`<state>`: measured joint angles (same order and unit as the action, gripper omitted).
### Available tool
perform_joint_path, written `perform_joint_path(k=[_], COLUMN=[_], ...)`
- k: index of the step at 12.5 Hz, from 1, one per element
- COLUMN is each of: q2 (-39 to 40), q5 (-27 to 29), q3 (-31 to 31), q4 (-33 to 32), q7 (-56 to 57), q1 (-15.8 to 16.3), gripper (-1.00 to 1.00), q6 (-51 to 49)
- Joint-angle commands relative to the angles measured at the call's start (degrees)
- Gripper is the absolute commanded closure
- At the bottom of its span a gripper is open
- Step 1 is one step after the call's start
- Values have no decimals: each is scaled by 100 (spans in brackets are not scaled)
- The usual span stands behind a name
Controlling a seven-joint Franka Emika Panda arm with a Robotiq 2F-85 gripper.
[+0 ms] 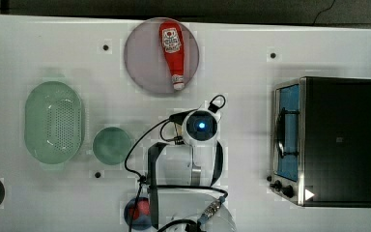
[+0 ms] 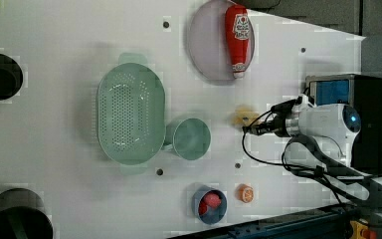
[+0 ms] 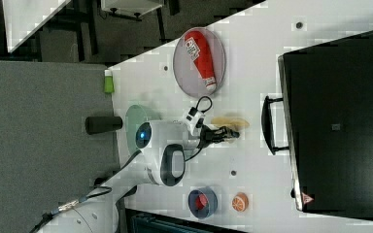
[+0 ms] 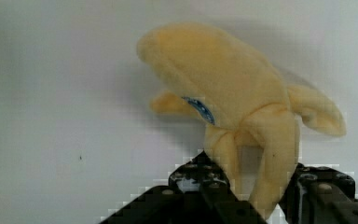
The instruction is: Pick Banana and place it in mug.
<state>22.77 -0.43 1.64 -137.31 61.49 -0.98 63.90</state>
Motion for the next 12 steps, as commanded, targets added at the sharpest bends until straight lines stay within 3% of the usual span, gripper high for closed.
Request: perform_joint_path(k=[1, 8, 12], q2=[-471, -2708, -3446], q5=[-7, -6, -4], q3=[83, 162, -158], q4=[-14, 410, 967], q7=[215, 112, -795], q1=[-50, -32, 55], gripper=[37, 37, 37], q6=[-127, -2699, -4265])
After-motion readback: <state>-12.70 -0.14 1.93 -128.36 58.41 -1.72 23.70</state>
